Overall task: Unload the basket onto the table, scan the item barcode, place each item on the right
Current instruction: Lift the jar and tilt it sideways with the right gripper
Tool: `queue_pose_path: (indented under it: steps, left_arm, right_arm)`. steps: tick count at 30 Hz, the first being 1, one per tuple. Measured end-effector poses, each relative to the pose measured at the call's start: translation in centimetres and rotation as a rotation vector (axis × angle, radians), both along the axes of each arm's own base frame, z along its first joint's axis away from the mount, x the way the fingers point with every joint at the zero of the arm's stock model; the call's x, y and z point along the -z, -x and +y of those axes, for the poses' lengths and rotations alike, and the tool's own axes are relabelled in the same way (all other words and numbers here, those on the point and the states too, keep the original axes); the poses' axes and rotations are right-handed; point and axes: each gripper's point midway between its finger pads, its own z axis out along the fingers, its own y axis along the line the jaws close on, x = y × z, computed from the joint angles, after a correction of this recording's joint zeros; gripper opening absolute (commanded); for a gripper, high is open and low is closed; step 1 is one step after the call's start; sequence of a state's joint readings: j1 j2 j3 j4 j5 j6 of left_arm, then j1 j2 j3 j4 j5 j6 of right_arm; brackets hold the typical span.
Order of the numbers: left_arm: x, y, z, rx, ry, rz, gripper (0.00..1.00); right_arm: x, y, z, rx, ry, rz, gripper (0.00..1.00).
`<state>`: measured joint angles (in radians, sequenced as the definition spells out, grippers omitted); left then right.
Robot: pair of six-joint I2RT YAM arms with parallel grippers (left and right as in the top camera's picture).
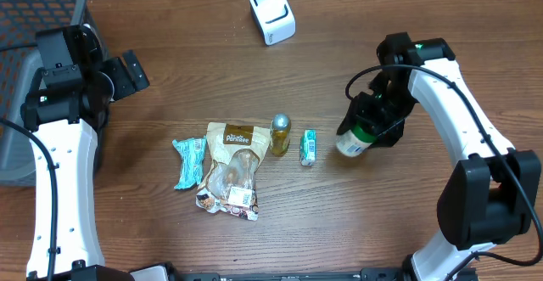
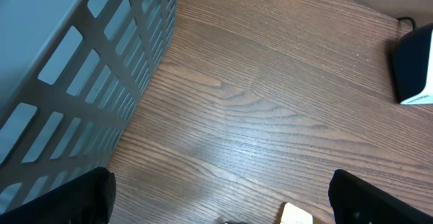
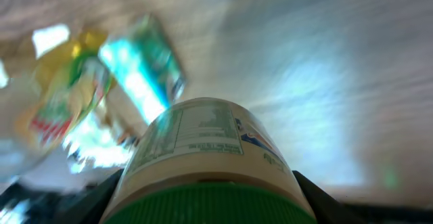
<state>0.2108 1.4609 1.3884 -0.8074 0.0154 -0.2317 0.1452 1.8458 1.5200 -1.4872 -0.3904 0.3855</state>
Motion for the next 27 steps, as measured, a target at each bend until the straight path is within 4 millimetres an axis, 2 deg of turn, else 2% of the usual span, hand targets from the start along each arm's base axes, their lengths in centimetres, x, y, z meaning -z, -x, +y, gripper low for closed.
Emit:
queue_pose_path:
  steps: [6,13,17,23,27]
  left_arm:
    - [0.0,0.0,0.0,0.0,0.0,0.0,0.99]
    - [0.0,0.0,0.0,0.0,0.0,0.0,1.0]
    - [0.0,0.0,0.0,0.0,0.0,0.0,1.0]
    - [0.0,0.0,0.0,0.0,0.0,0.0,1.0]
    - [0.0,0.0,0.0,0.0,0.0,0.0,1.0]
  right_arm:
    - [-1.6,2.0,1.9,0.033,-0.126,0.108,0.57]
    - [-3.3,2.3,4.2,0.076,-0.283,0.152,0.57]
    - [-4.1,3.0,4.7,0.096,-0.32,0.199,0.57]
    - [-4.8,3.8,4.9,0.112,-0.337,0.252,0.44]
    - [-5.1,3.8,5.3,0.12,-0.364,0.259,0.43]
